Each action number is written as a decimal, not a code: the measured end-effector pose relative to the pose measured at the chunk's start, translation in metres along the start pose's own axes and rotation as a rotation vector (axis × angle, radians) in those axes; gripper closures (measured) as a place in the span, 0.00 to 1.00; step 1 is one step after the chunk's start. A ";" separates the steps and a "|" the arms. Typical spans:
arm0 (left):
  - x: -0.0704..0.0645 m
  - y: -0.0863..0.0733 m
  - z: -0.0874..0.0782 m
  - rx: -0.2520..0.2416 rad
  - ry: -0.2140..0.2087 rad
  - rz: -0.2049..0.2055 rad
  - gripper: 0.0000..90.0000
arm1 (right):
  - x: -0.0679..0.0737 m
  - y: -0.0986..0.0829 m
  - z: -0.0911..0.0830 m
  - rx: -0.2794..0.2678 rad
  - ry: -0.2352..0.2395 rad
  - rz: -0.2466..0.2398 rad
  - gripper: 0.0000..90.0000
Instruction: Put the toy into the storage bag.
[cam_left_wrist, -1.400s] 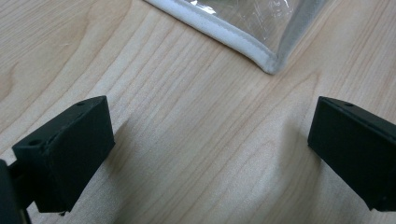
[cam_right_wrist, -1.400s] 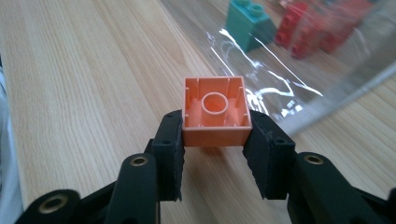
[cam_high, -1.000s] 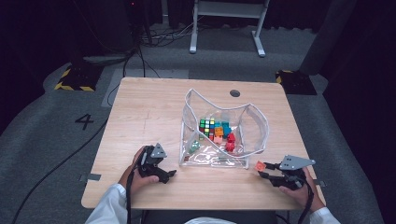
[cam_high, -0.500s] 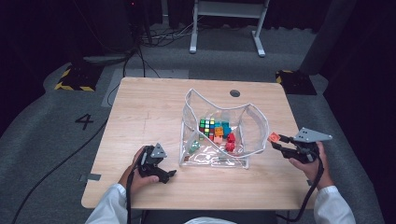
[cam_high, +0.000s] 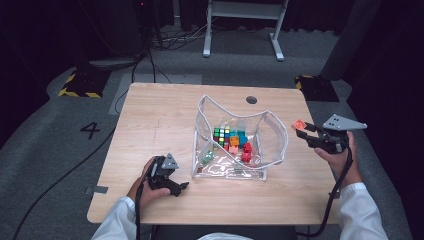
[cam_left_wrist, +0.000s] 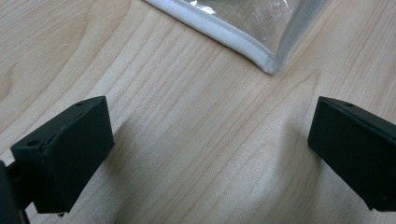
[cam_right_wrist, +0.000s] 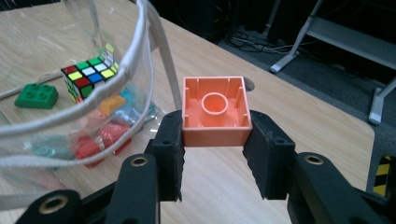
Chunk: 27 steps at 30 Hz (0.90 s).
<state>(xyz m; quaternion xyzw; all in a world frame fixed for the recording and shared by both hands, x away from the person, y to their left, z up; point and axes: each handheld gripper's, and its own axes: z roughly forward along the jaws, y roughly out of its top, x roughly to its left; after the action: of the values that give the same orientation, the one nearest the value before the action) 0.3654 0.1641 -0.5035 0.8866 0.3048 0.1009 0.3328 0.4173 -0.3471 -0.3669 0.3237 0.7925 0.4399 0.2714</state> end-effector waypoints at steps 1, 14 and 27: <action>0.000 0.000 0.000 0.000 -0.001 0.000 0.00 | -0.001 0.003 -0.001 -0.004 -0.004 -0.005 0.66; 0.000 0.000 0.000 0.002 -0.001 -0.002 0.00 | -0.011 0.045 -0.005 -0.079 0.004 -0.025 0.66; 0.000 0.000 0.000 0.002 -0.001 -0.002 0.00 | 0.017 0.076 0.015 -0.087 0.092 -0.077 0.66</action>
<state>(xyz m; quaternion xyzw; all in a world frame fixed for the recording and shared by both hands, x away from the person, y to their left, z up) 0.3654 0.1639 -0.5035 0.8866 0.3058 0.0997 0.3323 0.4381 -0.2953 -0.3100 0.2603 0.7961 0.4775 0.2655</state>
